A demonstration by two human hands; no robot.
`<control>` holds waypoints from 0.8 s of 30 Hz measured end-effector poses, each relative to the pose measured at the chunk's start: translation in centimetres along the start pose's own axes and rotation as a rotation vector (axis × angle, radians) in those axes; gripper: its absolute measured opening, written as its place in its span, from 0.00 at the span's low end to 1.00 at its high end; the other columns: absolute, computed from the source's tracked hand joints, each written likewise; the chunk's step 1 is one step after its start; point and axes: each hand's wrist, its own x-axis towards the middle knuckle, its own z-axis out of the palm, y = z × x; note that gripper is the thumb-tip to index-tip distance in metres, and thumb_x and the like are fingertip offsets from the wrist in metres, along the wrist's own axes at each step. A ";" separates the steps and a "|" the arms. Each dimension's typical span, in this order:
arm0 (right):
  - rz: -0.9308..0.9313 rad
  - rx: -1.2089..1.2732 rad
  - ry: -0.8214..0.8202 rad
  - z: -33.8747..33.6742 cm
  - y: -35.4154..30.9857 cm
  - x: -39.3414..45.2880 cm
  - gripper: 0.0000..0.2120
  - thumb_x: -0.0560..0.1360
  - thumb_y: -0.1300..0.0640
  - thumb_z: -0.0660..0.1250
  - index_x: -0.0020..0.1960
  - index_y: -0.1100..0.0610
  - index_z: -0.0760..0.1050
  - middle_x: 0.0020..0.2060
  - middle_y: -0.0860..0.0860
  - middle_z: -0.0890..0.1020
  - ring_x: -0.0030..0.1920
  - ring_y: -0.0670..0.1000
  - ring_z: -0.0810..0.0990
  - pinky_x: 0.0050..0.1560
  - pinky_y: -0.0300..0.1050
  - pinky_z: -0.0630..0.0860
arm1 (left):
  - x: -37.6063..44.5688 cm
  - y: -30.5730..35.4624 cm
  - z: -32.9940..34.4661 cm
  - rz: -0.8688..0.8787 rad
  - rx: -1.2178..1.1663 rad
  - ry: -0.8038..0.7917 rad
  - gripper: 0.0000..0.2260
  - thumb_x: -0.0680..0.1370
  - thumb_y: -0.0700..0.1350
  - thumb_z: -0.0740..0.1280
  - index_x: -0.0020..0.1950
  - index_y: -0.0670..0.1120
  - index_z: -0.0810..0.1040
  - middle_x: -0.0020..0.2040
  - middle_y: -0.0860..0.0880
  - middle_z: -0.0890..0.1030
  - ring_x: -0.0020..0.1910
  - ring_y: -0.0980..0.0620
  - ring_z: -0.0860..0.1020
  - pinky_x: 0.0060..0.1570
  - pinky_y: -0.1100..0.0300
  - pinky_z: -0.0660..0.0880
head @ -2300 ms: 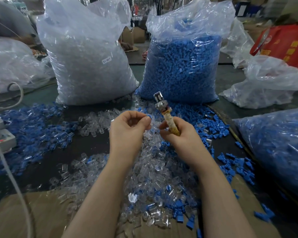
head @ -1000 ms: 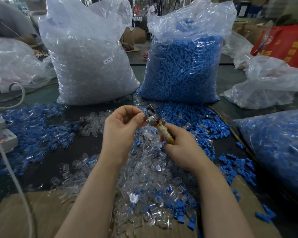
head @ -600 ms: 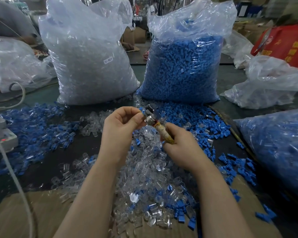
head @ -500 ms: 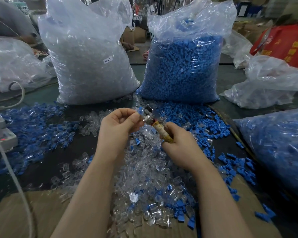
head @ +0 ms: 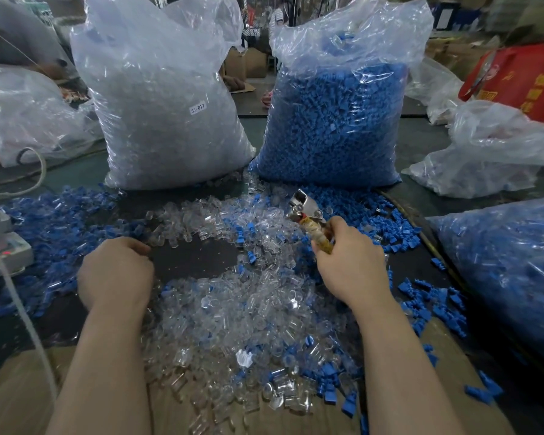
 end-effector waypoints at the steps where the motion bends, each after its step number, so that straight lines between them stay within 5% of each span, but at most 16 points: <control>1: 0.005 -0.004 0.026 0.0 0.0 0.0 0.12 0.79 0.47 0.62 0.59 0.50 0.69 0.50 0.51 0.79 0.51 0.58 0.76 0.47 0.51 0.65 | 0.0 0.0 -0.2 -0.009 0.016 -0.026 0.12 0.77 0.39 0.66 0.53 0.53 0.84 0.56 0.41 0.80 0.51 0.38 0.78 0.40 0.53 0.72; 6: 0.017 0.076 0.113 0.1 -0.1 -0.1 0.06 0.80 0.49 0.61 0.54 0.49 0.67 0.43 0.51 0.78 0.43 0.57 0.74 0.44 0.51 0.67 | -0.1 0.6 -0.5 -0.008 0.047 -0.096 0.16 0.76 0.40 0.68 0.63 0.50 0.79 0.63 0.39 0.74 0.56 0.38 0.76 0.49 0.47 0.74; 11: 0.007 0.136 0.167 -0.1 -0.1 -0.3 0.05 0.78 0.51 0.63 0.51 0.48 0.67 0.38 0.50 0.77 0.38 0.56 0.75 0.37 0.49 0.67 | -0.5 1.2 -0.5 0.076 -0.114 -0.149 0.12 0.75 0.38 0.63 0.52 0.49 0.83 0.54 0.44 0.82 0.47 0.44 0.75 0.45 0.53 0.73; 19: 0.087 0.181 0.168 0.1 -0.2 -0.2 0.04 0.78 0.50 0.63 0.47 0.47 0.68 0.31 0.46 0.75 0.31 0.48 0.72 0.27 0.43 0.60 | -0.2 1.1 -0.1 0.080 0.180 -0.092 0.15 0.80 0.45 0.63 0.66 0.45 0.75 0.61 0.39 0.78 0.59 0.37 0.75 0.57 0.46 0.70; 24: 0.112 0.177 0.119 0.2 -0.3 -0.2 0.08 0.78 0.49 0.64 0.42 0.48 0.68 0.31 0.45 0.75 0.31 0.48 0.72 0.27 0.44 0.61 | -2.3 3.9 0.4 0.376 -0.217 -0.132 0.05 0.78 0.45 0.69 0.51 0.52 0.83 0.47 0.53 0.83 0.41 0.57 0.75 0.45 0.58 0.70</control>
